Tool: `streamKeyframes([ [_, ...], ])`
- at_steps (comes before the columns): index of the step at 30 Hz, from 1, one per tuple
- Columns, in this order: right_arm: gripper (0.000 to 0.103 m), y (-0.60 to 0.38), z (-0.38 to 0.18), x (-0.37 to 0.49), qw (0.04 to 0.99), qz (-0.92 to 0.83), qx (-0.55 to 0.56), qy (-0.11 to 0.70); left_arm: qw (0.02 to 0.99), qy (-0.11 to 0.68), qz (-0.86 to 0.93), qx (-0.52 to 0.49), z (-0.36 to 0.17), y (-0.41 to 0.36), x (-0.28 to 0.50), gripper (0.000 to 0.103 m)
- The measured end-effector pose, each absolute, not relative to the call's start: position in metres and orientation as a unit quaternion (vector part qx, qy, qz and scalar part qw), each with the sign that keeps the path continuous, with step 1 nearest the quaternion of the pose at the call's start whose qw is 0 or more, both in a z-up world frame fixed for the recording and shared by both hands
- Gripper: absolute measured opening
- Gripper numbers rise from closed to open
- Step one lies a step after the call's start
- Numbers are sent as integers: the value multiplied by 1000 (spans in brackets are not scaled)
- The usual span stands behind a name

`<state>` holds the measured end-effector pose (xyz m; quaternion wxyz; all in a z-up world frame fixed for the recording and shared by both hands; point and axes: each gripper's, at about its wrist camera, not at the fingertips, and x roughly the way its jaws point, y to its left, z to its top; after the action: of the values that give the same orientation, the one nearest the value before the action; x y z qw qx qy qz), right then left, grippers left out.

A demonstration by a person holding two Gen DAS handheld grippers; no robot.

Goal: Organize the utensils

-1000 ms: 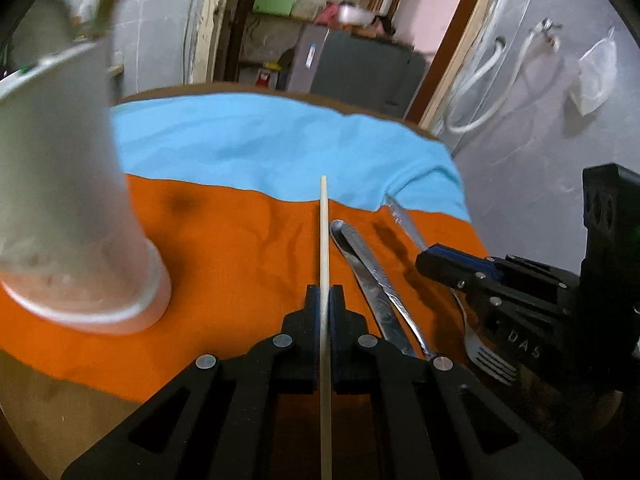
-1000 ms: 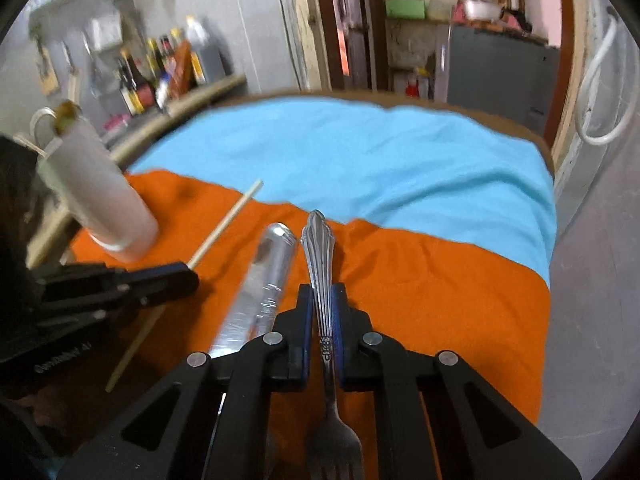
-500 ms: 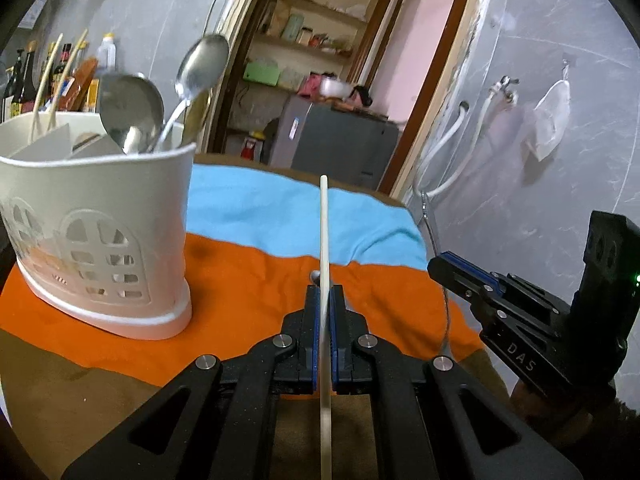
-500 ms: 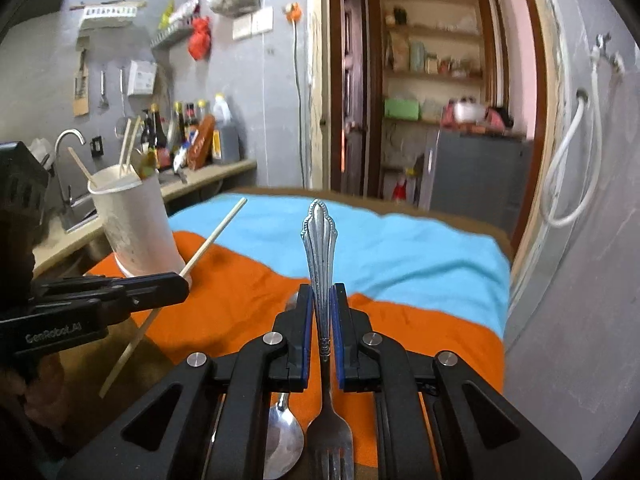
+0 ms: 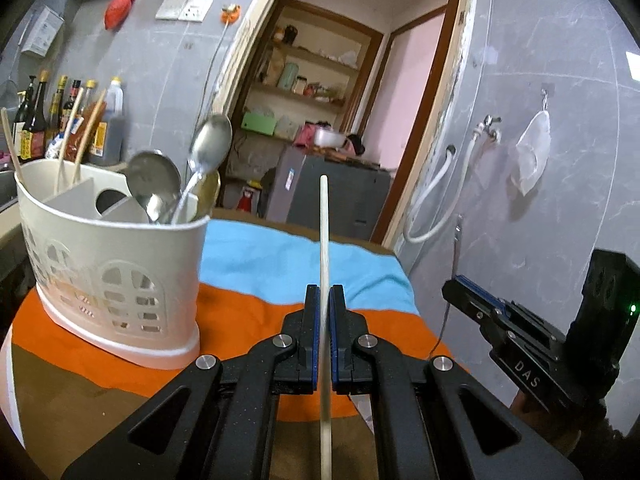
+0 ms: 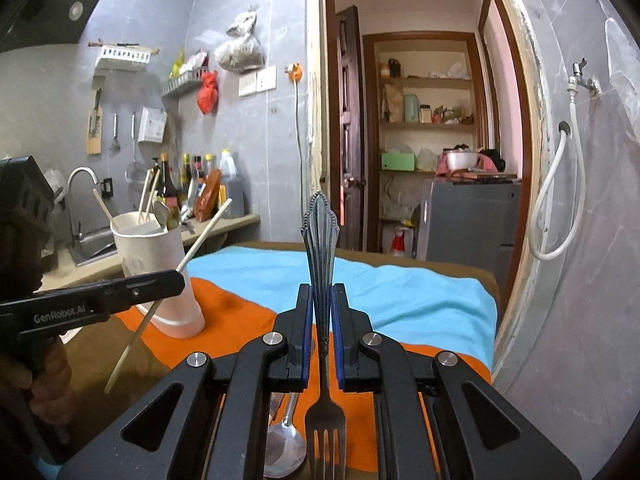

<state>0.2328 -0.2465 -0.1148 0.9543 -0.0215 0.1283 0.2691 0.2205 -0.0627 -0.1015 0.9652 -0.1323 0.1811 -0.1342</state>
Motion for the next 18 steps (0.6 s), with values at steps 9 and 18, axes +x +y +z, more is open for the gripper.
streamKeyframes([
  [9,7,-253,-110,228,957,271,-5,103,969,159,-121,-147,-97,-53,217,2],
  [18,7,-254,-110,227,958,271,0,92,971,146,-115,-153,-95,-48,214,2],
])
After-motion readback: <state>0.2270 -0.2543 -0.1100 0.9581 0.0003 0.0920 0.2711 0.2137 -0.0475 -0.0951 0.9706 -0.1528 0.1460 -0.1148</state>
